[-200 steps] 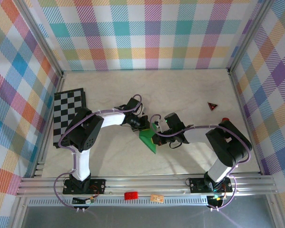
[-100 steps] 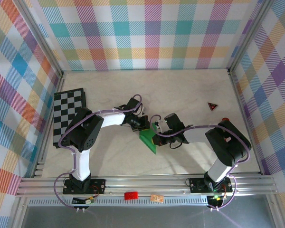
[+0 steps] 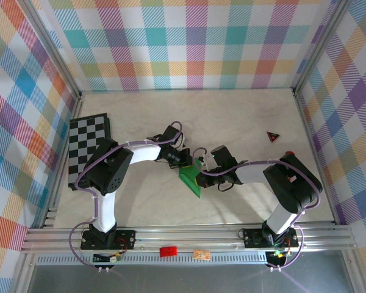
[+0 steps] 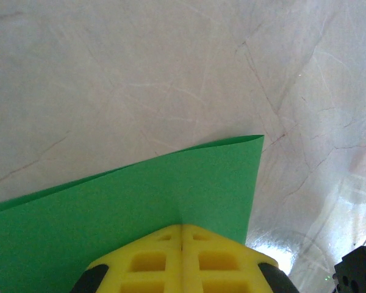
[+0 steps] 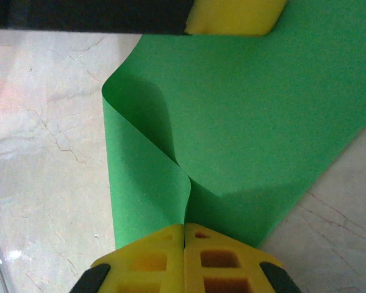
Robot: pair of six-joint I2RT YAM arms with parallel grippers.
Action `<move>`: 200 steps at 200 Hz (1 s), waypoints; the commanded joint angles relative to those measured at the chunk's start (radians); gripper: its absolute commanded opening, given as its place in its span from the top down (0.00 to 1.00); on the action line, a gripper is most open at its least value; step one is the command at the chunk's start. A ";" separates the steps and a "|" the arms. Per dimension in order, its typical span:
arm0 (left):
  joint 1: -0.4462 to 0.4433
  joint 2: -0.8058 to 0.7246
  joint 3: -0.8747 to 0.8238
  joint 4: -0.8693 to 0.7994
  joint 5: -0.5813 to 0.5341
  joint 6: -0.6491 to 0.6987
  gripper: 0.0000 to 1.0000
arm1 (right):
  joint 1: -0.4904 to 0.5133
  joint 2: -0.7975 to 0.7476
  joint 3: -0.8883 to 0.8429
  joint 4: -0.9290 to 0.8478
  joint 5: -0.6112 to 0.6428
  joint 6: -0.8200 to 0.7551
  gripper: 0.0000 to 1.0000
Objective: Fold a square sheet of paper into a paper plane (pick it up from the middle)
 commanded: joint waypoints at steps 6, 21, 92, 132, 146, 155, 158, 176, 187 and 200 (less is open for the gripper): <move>-0.014 0.024 0.001 -0.065 -0.040 0.008 1.00 | -0.005 -0.005 0.029 -0.003 -0.006 0.010 0.95; -0.014 0.023 -0.002 -0.065 -0.040 0.008 1.00 | -0.005 -0.011 0.032 -0.004 -0.006 0.005 0.95; -0.015 0.022 -0.001 -0.069 -0.040 0.008 1.00 | -0.004 -0.001 0.026 -0.008 -0.003 0.004 0.94; -0.015 0.022 -0.001 -0.069 -0.040 0.008 1.00 | -0.004 -0.005 0.022 -0.024 0.007 -0.004 0.95; -0.015 0.022 0.001 -0.071 -0.041 0.008 1.00 | -0.005 -0.006 0.020 -0.024 0.006 -0.002 0.95; -0.015 0.020 0.001 -0.071 -0.041 0.008 1.00 | -0.005 -0.005 0.020 -0.022 0.004 -0.003 0.95; -0.015 0.020 0.001 -0.072 -0.041 0.009 1.00 | -0.005 -0.006 0.022 -0.023 0.004 -0.002 0.95; -0.015 0.021 0.002 -0.074 -0.041 0.009 1.00 | -0.005 -0.016 0.019 -0.026 0.006 -0.001 0.95; -0.015 0.021 0.002 -0.074 -0.041 0.008 1.00 | -0.005 -0.020 0.018 -0.024 0.009 -0.002 0.95; -0.015 0.023 0.002 -0.071 -0.042 0.009 1.00 | -0.005 -0.011 0.020 -0.023 0.011 -0.005 0.95</move>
